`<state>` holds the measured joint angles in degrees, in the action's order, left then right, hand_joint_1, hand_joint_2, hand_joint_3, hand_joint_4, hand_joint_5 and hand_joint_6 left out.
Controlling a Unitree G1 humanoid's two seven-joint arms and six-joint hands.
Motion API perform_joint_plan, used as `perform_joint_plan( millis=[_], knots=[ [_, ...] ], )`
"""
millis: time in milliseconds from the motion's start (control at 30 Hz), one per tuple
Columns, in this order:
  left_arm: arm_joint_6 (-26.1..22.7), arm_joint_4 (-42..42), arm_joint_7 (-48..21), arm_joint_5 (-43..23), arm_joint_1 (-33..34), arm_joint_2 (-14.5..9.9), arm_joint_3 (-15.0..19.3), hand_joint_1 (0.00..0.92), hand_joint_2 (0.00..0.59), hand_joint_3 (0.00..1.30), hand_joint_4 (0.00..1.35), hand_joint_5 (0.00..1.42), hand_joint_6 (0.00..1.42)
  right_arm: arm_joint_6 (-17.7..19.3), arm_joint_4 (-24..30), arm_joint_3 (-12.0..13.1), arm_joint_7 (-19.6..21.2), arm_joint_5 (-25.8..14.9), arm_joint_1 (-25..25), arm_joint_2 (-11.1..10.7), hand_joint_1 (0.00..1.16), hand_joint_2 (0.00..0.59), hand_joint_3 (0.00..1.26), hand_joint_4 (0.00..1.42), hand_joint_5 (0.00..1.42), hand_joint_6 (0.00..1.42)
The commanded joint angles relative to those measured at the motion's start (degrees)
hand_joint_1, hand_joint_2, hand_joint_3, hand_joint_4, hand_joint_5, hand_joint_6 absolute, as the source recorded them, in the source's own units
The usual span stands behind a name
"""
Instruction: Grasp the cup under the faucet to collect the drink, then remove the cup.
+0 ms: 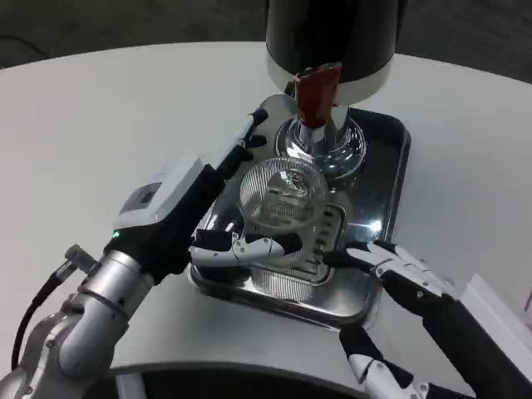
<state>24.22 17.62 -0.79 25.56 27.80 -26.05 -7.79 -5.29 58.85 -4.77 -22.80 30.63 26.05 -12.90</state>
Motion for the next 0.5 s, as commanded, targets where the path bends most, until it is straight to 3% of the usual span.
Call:
perform_joint_plan(
  millis=[33, 500],
  knots=[
    [0.0, -0.2, 0.5, 1.2, -0.2, -0.1, -0.4, 0.543, 0.111, 0.00, 0.03, 0.19, 0.18, -0.5, 0.0, 0.2, 0.4, -0.7, 0.1, 0.0, 0.49, 0.524, 0.21, 0.11, 0.04, 0.00],
    [-0.1, -0.1, 0.6, 1.8, -0.3, 0.4, -0.4, 0.519, 0.165, 0.00, 0.05, 0.20, 0.19, -0.8, 0.1, 0.3, 0.7, -1.2, 0.8, -0.1, 0.48, 0.519, 0.22, 0.12, 0.05, 0.00]
  ],
)
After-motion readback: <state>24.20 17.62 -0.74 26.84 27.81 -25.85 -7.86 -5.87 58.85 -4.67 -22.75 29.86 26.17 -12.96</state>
